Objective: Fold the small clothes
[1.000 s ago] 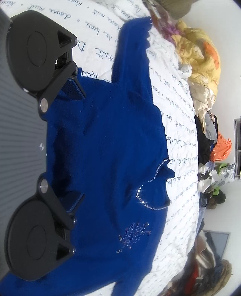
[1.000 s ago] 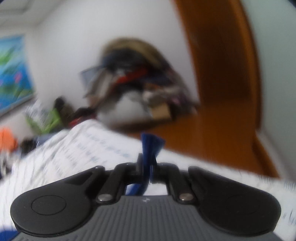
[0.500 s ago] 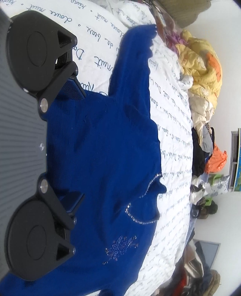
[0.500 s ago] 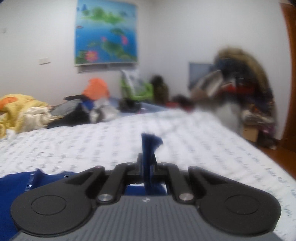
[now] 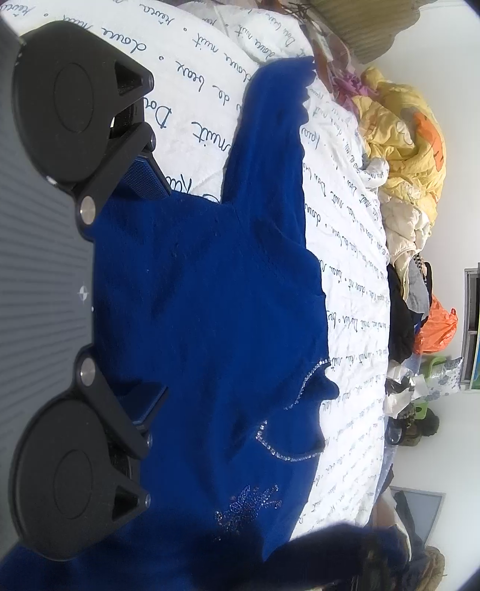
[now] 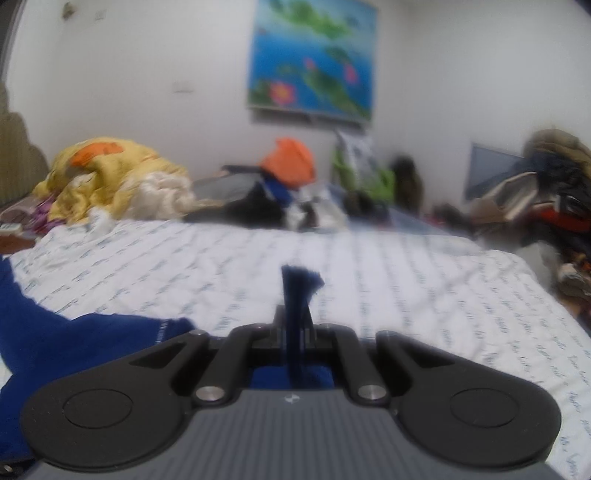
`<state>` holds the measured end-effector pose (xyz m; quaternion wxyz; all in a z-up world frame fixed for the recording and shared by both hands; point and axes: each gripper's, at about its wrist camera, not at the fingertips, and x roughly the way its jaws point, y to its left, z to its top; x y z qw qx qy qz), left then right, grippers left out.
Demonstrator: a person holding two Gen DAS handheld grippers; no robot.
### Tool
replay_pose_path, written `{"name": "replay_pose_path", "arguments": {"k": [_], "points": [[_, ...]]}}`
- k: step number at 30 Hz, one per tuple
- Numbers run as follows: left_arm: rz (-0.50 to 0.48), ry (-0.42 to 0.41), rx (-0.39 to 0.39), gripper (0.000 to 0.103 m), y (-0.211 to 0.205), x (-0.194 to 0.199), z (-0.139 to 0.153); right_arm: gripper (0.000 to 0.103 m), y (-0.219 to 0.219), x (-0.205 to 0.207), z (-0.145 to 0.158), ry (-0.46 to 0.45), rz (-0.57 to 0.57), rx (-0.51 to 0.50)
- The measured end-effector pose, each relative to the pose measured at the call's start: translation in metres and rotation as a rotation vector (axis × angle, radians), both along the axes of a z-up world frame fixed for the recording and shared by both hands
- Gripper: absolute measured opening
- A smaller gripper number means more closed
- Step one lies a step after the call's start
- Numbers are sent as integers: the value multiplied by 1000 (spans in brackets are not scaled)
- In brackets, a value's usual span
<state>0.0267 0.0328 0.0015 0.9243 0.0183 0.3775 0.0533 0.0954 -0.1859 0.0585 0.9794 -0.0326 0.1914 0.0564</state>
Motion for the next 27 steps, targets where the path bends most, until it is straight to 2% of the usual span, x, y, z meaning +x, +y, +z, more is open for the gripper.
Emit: {"name": "replay_pose_path", "arguments": {"k": [6, 15, 21, 27], "points": [[-11, -1, 15, 103, 1, -2, -2, 6, 41, 19, -4, 27, 59, -7], [29, -13, 18, 103, 17, -9, -1, 6, 118, 41, -21, 84, 168, -8], [92, -16, 0, 103, 35, -9, 0, 6, 166, 53, -34, 136, 238, 4], [158, 5, -26, 103, 52, -4, -2, 6, 189, 58, -46, 185, 287, 34]]}}
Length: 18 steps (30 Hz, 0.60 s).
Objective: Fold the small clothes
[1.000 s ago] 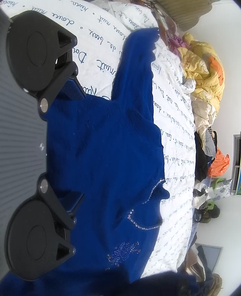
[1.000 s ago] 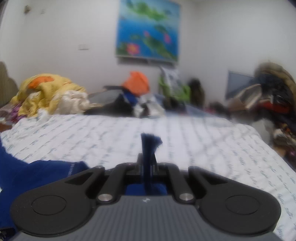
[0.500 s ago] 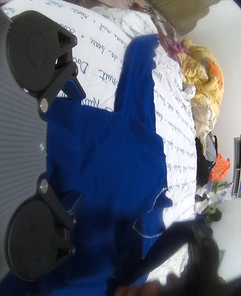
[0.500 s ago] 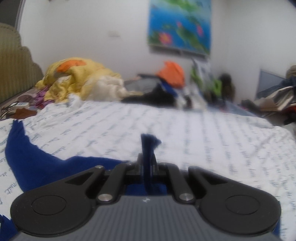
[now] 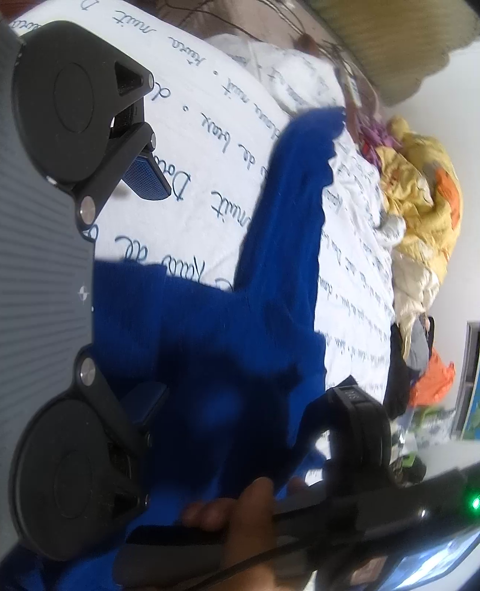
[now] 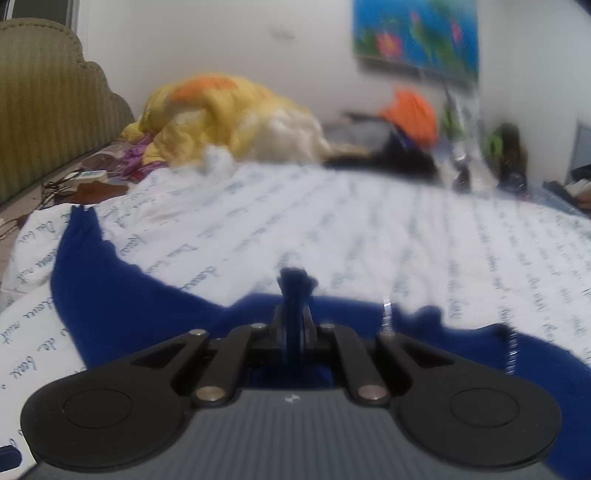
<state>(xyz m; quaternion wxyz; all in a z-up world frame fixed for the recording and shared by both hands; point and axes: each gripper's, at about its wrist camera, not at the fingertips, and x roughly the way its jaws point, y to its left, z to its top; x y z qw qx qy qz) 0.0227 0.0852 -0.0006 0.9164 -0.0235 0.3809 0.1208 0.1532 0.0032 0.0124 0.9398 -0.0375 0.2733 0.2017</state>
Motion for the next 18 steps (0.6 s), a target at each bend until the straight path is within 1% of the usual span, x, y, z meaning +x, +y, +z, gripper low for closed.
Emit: {"name": "replay_pose_path", "arguments": {"k": [4, 9, 14, 16, 18], "points": [[14, 5, 6, 103, 6, -1, 1, 6, 6, 3, -4, 45, 33, 30], [21, 18, 10, 103, 8, -2, -2, 6, 16, 6, -9, 71, 54, 26], [25, 24, 8, 103, 11, -2, -3, 6, 19, 12, -19, 133, 61, 27], [26, 26, 7, 103, 12, -1, -4, 8, 18, 15, -24, 163, 61, 31], [26, 29, 8, 103, 12, 0, -4, 15, 17, 17, -27, 187, 62, 40]]}}
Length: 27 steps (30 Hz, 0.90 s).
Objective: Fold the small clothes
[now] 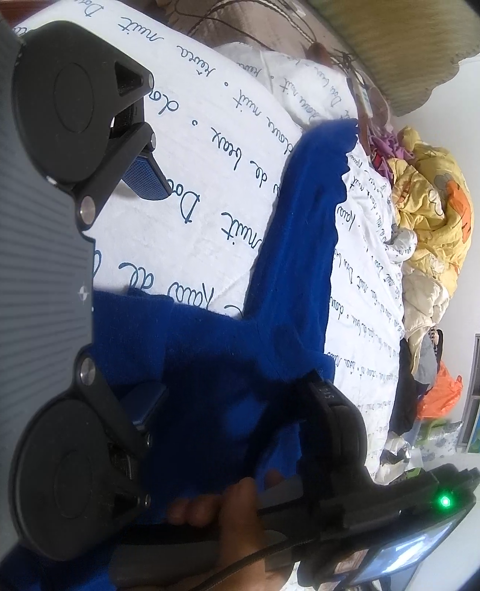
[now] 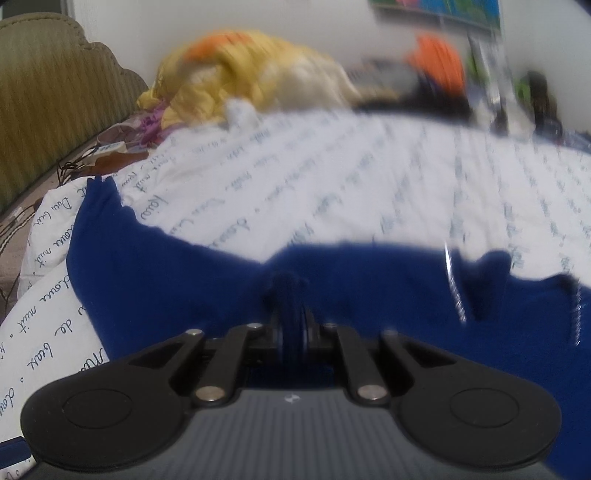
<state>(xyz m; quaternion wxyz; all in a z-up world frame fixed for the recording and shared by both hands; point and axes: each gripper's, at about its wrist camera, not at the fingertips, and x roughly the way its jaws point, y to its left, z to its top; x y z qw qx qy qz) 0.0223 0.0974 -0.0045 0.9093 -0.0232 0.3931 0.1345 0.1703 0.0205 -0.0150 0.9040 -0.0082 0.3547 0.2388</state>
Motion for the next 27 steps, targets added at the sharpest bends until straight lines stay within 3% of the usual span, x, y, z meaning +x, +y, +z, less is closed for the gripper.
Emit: {"name": "replay_pose_path", "arguments": {"k": [1, 2, 3, 5, 9, 14, 18, 22, 27], "points": [[-1, 2, 1, 103, 0, 0, 0, 18, 0, 0, -1, 5, 6, 4], [-2, 4, -1, 103, 0, 0, 0, 32, 0, -1, 0, 5, 16, 6], [-2, 6, -4, 103, 2, 2, -1, 55, 0, -3, 1, 1, 26, 0], [1, 10, -14, 103, 3, 3, -2, 82, 2, -9, 5, -23, 31, -28], [4, 12, -20, 103, 6, 3, -2, 81, -3, -28, 20, -110, 69, -40], [29, 4, -16, 103, 12, 3, -3, 81, -32, -36, 26, -63, -3, 4], [58, -8, -47, 103, 23, 6, 2, 81, -29, -35, 4, 16, 5, -87], [112, -42, 23, 103, 42, 16, 11, 81, -43, -45, 12, -6, -18, -28], [184, -62, 24, 103, 74, 29, 17, 81, -76, -66, 29, -82, -67, 0]]}}
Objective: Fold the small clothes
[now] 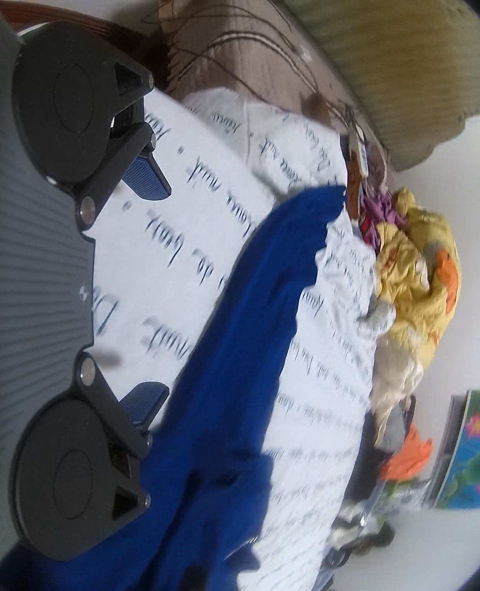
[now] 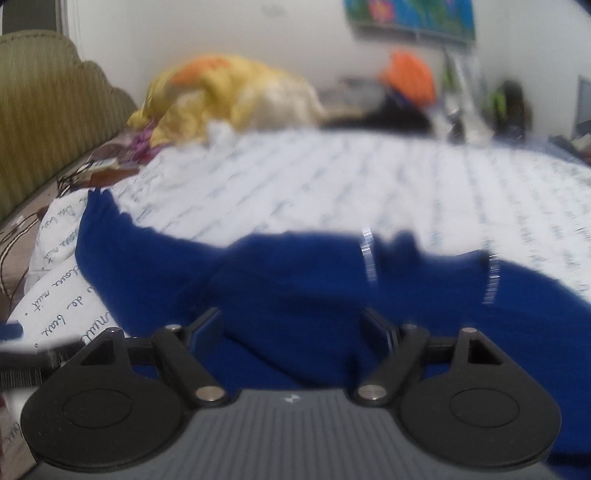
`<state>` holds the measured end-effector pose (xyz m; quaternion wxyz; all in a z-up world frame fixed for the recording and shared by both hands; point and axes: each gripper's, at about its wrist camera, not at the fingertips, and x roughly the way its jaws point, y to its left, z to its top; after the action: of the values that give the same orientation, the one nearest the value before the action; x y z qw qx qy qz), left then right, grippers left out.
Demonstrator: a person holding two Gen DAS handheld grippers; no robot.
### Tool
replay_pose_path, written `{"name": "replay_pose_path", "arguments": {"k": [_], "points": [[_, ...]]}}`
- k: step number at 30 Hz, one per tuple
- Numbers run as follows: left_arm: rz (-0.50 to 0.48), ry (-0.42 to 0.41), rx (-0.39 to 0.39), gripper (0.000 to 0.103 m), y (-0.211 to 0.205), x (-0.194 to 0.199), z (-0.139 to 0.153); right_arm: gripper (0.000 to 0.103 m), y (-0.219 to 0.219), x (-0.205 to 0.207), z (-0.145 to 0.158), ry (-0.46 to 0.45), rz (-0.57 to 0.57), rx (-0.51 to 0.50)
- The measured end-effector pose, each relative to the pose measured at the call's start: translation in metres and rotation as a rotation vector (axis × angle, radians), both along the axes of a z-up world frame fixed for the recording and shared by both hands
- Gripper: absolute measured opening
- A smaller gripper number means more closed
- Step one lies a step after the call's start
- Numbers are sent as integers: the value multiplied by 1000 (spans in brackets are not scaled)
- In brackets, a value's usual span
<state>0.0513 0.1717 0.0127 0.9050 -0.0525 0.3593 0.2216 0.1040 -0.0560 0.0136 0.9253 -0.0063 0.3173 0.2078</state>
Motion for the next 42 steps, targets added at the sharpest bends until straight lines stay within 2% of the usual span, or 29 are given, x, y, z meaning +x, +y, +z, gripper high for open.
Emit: {"name": "replay_pose_path", "arguments": {"k": [5, 14, 18, 20, 24, 30, 32, 35, 38, 40, 41, 42], "points": [[25, 14, 33, 103, 8, 8, 0, 81, -28, -18, -6, -41, -53, -58], [41, 41, 81, 103, 19, 26, -7, 81, -70, -37, -16, -22, -123, -48], [36, 33, 75, 103, 36, 40, -4, 81, -76, -42, -18, -25, -132, -60], [76, -9, 11, 103, 62, 47, 1, 81, -78, -43, -17, -26, -132, -53], [184, -96, -195, 103, 131, 60, 11, 81, -80, -48, -14, -39, -133, -54], [234, -137, -601, 99, 215, 91, -8, 81, -80, -53, -14, -37, -121, -51], [226, -161, -694, 95, 229, 96, -16, 81, -79, -56, -13, -45, -120, -57], [243, -172, -739, 84, 240, 104, -24, 81, -82, -57, -13, -44, -126, -55], [224, -176, -758, 68, 245, 113, -29, 81, -86, -57, -13, -38, -139, -54], [224, -172, -742, 48, 245, 119, -30, 81, -88, -56, -14, -34, -145, -53], [232, -167, -732, 44, 246, 122, -30, 81, -89, -56, -14, -32, -147, -53], [248, -163, -722, 35, 247, 124, -31, 81, -90, -56, -15, -31, -149, -54]]}}
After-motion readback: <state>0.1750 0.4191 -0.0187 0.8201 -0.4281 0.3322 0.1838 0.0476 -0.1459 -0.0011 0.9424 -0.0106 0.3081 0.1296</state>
